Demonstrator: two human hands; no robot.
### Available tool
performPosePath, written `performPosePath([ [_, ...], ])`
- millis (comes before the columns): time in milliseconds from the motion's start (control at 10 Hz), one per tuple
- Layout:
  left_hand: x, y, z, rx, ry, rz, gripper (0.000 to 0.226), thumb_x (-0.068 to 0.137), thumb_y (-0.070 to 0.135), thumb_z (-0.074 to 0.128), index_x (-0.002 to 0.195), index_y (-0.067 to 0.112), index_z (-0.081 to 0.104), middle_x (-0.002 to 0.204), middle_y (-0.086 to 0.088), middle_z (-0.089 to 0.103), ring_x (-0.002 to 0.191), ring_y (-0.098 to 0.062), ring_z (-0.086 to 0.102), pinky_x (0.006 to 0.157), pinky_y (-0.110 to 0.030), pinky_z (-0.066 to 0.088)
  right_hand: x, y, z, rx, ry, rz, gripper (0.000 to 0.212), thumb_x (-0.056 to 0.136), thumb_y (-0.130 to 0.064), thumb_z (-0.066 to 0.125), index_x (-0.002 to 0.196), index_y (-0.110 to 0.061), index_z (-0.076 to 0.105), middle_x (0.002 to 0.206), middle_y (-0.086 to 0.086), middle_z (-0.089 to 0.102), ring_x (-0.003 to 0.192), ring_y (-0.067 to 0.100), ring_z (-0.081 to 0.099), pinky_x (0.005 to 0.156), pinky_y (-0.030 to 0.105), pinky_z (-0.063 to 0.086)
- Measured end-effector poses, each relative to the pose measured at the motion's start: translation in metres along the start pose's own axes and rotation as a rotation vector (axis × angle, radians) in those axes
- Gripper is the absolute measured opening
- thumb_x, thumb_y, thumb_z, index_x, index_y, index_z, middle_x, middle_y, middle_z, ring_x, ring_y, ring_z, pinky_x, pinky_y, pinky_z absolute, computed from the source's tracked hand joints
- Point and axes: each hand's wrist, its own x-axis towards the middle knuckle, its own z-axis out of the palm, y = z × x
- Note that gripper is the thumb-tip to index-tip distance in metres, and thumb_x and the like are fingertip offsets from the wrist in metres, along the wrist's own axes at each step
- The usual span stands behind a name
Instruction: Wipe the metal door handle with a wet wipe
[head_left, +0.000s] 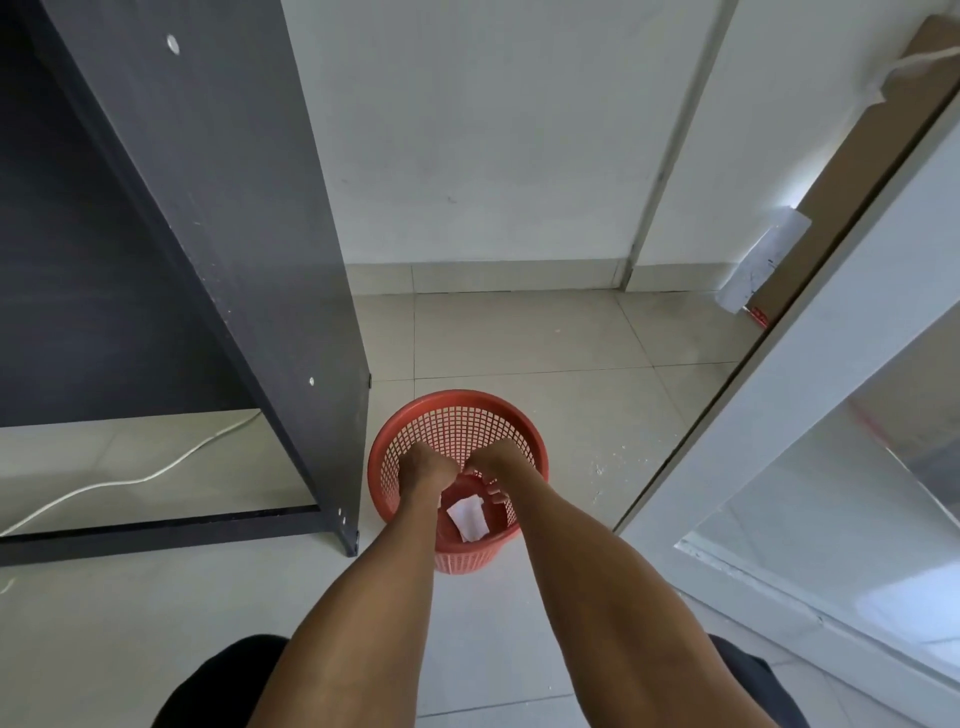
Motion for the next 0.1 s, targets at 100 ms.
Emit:
performPosePath([
  [100, 0.0025, 0.0036, -0.0009, 0.028, 0.023, -0.002, 0.033, 0.085, 0.011, 0.067, 0.114, -0.001, 0.057, 0.105, -0.018, 0.066, 0.092, -0.034, 0.067, 0.074, -0.034, 0.060, -0.0006, -0.0029, -0.0007, -0.045, 0.030, -0.010, 0.009, 0.085, -0.005, 0.065, 0.087, -0.002, 0.057, 0.108, 0.017, 0.068, 0.081, 0.026, 0.061, 0.072, 0.036, 0.056],
])
